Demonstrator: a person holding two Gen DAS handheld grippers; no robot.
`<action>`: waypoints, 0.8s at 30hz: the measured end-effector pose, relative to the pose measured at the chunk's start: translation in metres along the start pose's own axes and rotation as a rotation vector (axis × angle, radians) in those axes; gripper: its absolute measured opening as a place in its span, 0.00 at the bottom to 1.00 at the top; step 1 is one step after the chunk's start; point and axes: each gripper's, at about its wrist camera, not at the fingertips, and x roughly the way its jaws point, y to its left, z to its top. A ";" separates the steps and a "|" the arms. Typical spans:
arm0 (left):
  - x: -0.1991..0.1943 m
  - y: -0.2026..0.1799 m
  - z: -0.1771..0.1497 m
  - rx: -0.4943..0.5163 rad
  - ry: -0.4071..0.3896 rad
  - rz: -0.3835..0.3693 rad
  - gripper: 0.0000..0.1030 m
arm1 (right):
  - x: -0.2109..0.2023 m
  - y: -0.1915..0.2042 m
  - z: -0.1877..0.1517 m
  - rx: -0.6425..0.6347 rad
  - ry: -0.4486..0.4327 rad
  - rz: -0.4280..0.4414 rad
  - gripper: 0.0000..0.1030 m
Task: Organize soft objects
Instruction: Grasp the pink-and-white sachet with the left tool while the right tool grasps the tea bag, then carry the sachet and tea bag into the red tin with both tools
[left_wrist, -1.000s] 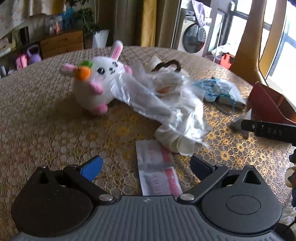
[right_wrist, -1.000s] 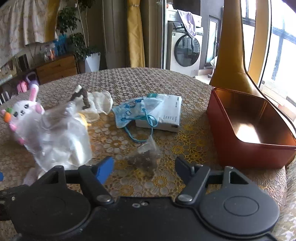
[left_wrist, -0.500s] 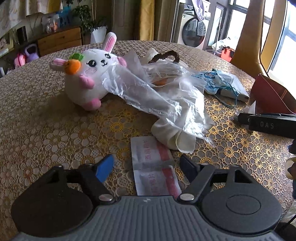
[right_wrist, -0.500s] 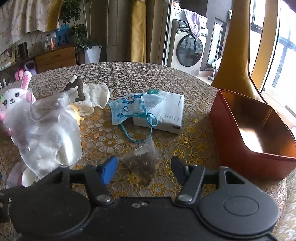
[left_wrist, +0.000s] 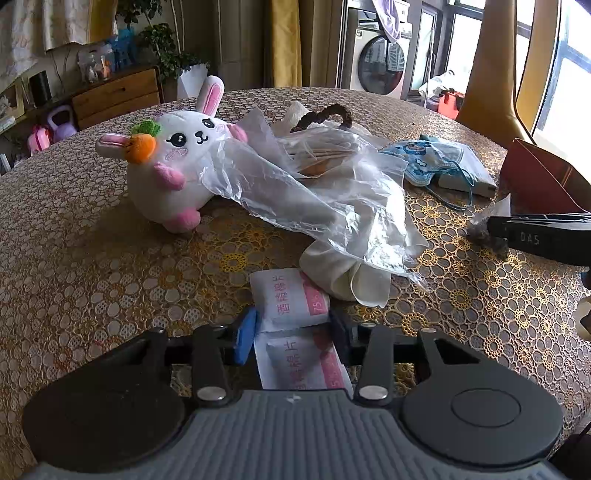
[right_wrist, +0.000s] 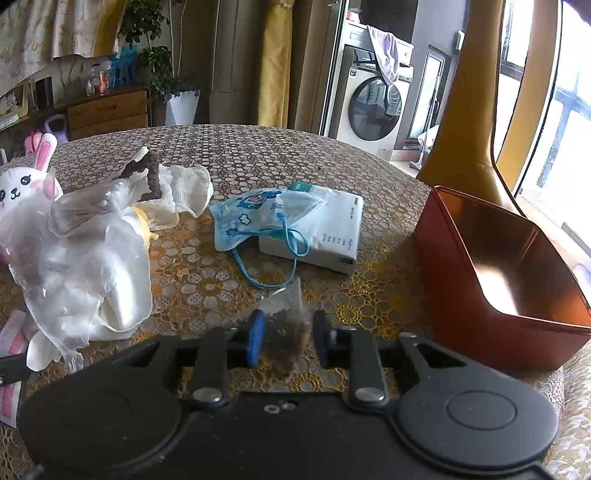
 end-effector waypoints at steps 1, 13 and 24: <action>0.000 0.000 0.000 -0.001 0.000 -0.001 0.40 | 0.000 0.000 0.000 0.004 0.000 0.000 0.15; -0.007 0.006 -0.002 -0.035 0.000 -0.003 0.34 | -0.020 -0.013 -0.003 0.071 -0.058 0.063 0.00; -0.041 0.001 0.007 -0.039 -0.049 -0.025 0.33 | -0.070 -0.025 0.001 0.113 -0.121 0.142 0.00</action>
